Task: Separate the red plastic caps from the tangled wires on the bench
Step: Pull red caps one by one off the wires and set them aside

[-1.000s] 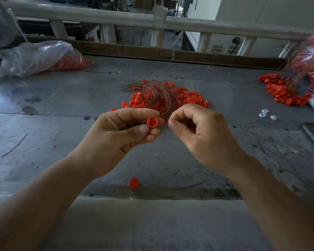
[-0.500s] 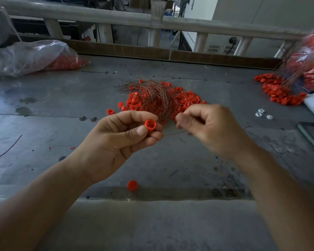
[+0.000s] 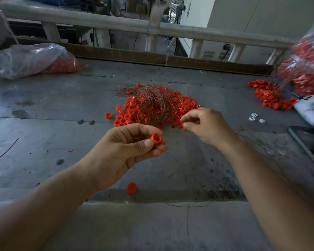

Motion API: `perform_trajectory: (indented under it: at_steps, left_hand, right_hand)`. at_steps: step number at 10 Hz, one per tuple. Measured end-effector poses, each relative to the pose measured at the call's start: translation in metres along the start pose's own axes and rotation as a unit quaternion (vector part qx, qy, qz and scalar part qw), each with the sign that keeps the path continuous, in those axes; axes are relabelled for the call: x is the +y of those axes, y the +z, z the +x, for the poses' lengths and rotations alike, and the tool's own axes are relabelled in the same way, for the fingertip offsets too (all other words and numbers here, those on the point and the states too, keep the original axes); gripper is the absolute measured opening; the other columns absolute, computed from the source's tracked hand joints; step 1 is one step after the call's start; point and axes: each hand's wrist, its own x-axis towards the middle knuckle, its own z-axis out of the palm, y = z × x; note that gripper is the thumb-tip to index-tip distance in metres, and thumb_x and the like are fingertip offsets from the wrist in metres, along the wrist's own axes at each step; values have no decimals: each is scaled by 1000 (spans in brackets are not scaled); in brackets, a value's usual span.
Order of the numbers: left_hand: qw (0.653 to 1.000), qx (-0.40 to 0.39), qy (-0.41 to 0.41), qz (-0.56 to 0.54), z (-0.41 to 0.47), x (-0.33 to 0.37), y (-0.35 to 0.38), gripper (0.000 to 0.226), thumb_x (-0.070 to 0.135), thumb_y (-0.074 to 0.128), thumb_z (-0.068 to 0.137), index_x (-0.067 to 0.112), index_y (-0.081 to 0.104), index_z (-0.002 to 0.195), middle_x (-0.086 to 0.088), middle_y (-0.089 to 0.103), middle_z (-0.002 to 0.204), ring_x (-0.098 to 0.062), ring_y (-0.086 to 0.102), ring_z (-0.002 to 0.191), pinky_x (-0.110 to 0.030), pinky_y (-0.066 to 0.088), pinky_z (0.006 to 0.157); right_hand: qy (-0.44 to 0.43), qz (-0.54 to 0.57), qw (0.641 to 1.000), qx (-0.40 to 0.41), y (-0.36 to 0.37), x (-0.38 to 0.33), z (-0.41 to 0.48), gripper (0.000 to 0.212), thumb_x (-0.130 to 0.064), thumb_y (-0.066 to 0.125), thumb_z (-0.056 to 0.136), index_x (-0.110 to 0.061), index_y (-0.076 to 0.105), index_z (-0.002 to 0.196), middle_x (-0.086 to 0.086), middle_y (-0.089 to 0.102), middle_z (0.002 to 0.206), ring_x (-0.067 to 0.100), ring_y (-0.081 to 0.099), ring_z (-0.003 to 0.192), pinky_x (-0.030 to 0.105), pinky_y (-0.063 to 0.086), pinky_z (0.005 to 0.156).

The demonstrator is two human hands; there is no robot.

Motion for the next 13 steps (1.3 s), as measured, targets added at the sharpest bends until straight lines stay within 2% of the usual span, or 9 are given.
perform_trajectory:
  at_steps: [2,3,5,6,7,8,11,12,13]
  left_hand:
    - [1000,-4,-4,4,0,0,2,23,-1,54,68,8,74,76,-11,71,77,-16,70,71,-18,54,61]
    - [1000,-6,-7,3,0,0,2,23,-2,54,68,7,74,76,-12,71,77,-17,70,71,-18,55,61]
    - [1000,-3,-6,7,-1,1,2,23,-2,54,68,7,74,76,-13,71,78,-18,70,71,-18,55,61]
    - [1000,-3,-5,11,-1,1,2,23,-2,54,68,7,74,76,-13,71,78,-17,70,71,-18,54,61]
    - [1000,-3,-5,14,-1,1,2,23,-2,55,68,7,74,76,-12,71,78,-17,70,71,-18,54,61]
    - [1000,-4,-4,16,-1,1,2,22,-1,55,68,7,74,77,-12,71,78,-17,70,71,-18,55,61]
    - [1000,-4,-4,20,-1,0,2,22,-2,55,68,7,74,76,-13,70,78,-17,70,71,-19,55,61]
    - [1000,-2,-3,19,-2,0,1,22,-2,55,68,6,73,77,-14,70,79,-18,70,71,-19,55,61]
    - [1000,2,3,27,-1,0,1,22,-1,56,68,7,73,77,-13,70,79,-18,70,72,-19,55,62]
  right_hand:
    - [-9,-77,997,19,16,-3,6,20,-18,60,86,-17,67,106,-7,45,88,10,47,83,22,34,72]
    - [-7,-75,997,33,17,-3,6,10,-16,64,83,-16,67,93,-7,44,85,12,49,80,24,36,69]
    - [-31,-72,996,36,16,-5,5,6,-13,62,82,-16,58,79,-10,45,77,11,47,75,23,31,61]
    - [-17,-30,999,31,15,-4,5,5,-10,60,85,-16,60,85,-9,52,75,10,50,72,22,35,62]
    - [-8,10,1000,19,12,-1,4,11,-12,55,89,-15,65,93,-13,55,71,1,51,66,6,34,56]
    - [-8,23,998,59,9,0,4,13,-11,56,88,-15,68,92,-15,52,73,1,49,67,9,32,58]
    - [-35,-73,997,-2,13,-2,4,14,-15,64,82,-16,69,95,-8,45,85,10,47,82,22,35,72]
    - [-2,1,999,32,5,-4,4,10,-11,64,81,-19,67,87,-9,53,78,7,51,71,15,37,67]
    - [44,269,962,33,-11,-13,-4,25,1,61,81,-23,65,79,-7,56,62,3,55,56,13,44,56]
